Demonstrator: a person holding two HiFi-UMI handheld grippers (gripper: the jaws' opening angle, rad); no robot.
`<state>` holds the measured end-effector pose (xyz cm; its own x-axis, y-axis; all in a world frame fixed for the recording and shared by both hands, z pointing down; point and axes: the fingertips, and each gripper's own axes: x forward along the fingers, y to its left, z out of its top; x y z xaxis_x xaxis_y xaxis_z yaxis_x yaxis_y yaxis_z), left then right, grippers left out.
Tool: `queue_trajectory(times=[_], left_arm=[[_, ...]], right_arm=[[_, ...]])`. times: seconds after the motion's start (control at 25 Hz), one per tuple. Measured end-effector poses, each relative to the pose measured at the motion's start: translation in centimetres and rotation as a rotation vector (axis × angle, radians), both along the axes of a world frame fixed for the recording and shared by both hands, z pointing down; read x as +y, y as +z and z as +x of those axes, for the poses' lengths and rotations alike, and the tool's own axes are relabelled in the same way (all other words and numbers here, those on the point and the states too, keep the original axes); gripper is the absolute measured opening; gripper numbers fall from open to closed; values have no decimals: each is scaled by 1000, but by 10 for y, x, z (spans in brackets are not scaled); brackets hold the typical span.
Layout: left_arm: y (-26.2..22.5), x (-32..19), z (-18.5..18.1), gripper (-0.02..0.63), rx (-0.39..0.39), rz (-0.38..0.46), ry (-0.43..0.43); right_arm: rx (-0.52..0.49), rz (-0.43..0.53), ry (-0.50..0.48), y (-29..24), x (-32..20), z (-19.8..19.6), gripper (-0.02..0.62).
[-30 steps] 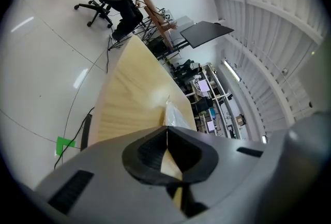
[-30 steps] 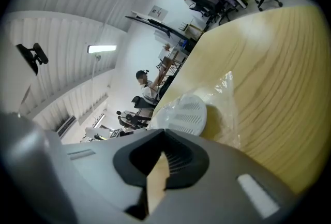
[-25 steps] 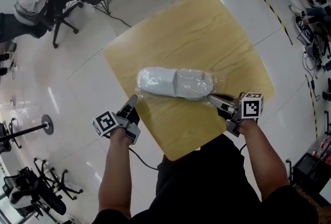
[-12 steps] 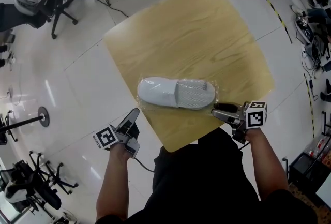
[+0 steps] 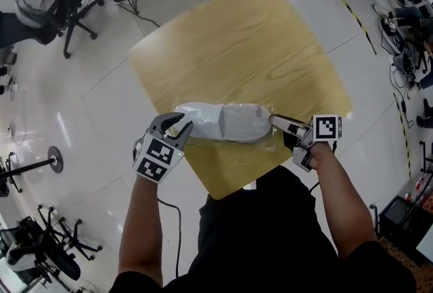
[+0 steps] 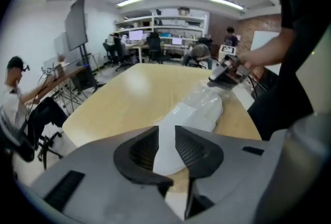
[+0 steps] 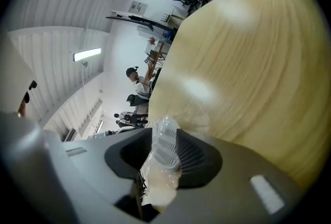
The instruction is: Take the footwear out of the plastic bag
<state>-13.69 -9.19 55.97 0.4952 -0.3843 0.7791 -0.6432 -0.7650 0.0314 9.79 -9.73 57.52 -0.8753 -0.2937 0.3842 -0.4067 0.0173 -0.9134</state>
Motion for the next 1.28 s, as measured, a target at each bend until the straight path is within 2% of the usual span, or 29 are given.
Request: queue_trajectory(times=[0.08, 0.12, 0.32, 0.48, 0.56, 0.6, 0.68, 0.76, 0.84, 0.96, 1.0, 1.04, 1.08, 1.16, 1.28], left_arm=[[18, 4, 8, 99, -73, -61, 71], [25, 6, 9, 82, -87, -91, 80], [33, 13, 6, 18, -15, -164, -17], [33, 21, 6, 6, 31, -198, -64], [27, 24, 6, 8, 31, -188, -61], [20, 23, 8, 8, 35, -166, -55], [-2, 19, 15, 22, 63, -98, -33], [-18, 13, 27, 54, 77, -37, 21], [-10, 12, 35, 57, 31, -32, 109], [23, 19, 37, 57, -96, -116, 242], [31, 22, 37, 54, -127, -144, 274], [36, 25, 38, 52, -148, -164, 295], [39, 27, 39, 51, -158, -175, 307], [40, 29, 41, 48, -154, -185, 310], [39, 32, 39, 47, -141, -191, 290]], right_arm=[[-21, -20, -2, 2, 0, -5, 58], [-43, -24, 3, 0, -2, -6, 3], [-226, -56, 37, -10, -7, -5, 2], [-259, -56, 36, -11, -6, -2, 2], [-207, 2, 22, -14, -7, 3, 6], [-153, 50, 11, -16, -8, 9, 38], [13, 171, -12, -18, -12, 31, 107], [230, 281, -21, -12, -18, 59, 122], [388, 352, -50, -4, -25, 72, 139], [438, 336, -158, 18, -31, 56, 155], [444, 321, -196, 24, -32, 50, 125], [453, 311, -223, 28, -33, 46, 34], [456, 302, -232, 30, -34, 44, 2], [431, 280, -183, 28, -41, 47, 3], [422, 271, 5, 17, -55, 73, 3]])
